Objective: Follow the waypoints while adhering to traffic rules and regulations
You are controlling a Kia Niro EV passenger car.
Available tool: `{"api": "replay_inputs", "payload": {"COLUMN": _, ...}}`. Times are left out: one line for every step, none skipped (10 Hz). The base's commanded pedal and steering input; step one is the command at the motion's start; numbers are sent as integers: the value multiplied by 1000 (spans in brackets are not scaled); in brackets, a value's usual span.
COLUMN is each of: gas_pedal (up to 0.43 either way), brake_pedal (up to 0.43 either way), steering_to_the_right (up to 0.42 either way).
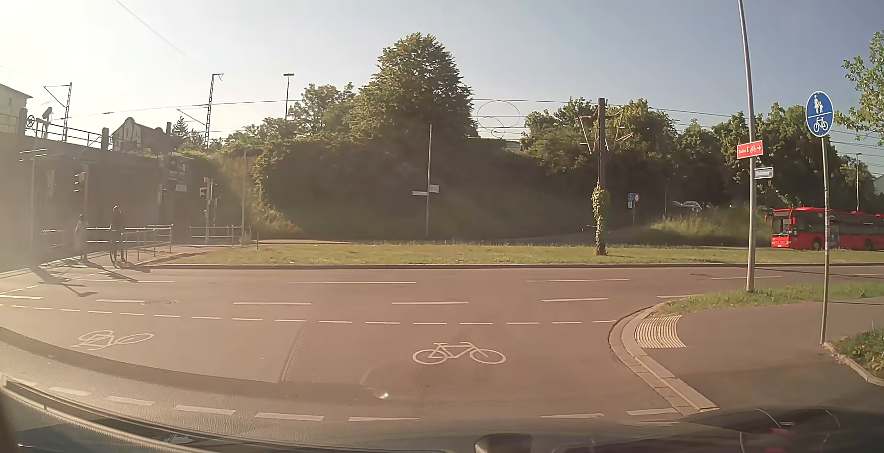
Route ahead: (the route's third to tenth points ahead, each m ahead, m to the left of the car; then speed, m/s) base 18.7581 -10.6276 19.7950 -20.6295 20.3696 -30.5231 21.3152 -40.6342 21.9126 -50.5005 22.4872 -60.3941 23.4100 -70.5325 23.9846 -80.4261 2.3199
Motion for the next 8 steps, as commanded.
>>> {"api": "replay_inputs", "payload": {"gas_pedal": 0, "brake_pedal": 195, "steering_to_the_right": -14}}
{"api": "replay_inputs", "payload": {"gas_pedal": 0, "brake_pedal": 201, "steering_to_the_right": -13}}
{"api": "replay_inputs", "payload": {"gas_pedal": 0, "brake_pedal": 201, "steering_to_the_right": -12}}
{"api": "replay_inputs", "payload": {"gas_pedal": 0, "brake_pedal": 201, "steering_to_the_right": -12}}
{"api": "replay_inputs", "payload": {"gas_pedal": 0, "brake_pedal": 207, "steering_to_the_right": -12}}
{"api": "replay_inputs", "payload": {"gas_pedal": 0, "brake_pedal": 201, "steering_to_the_right": -12}}
{"api": "replay_inputs", "payload": {"gas_pedal": 0, "brake_pedal": 195, "steering_to_the_right": -13}}
{"api": "replay_inputs", "payload": {"gas_pedal": 0, "brake_pedal": 171, "steering_to_the_right": -14}}
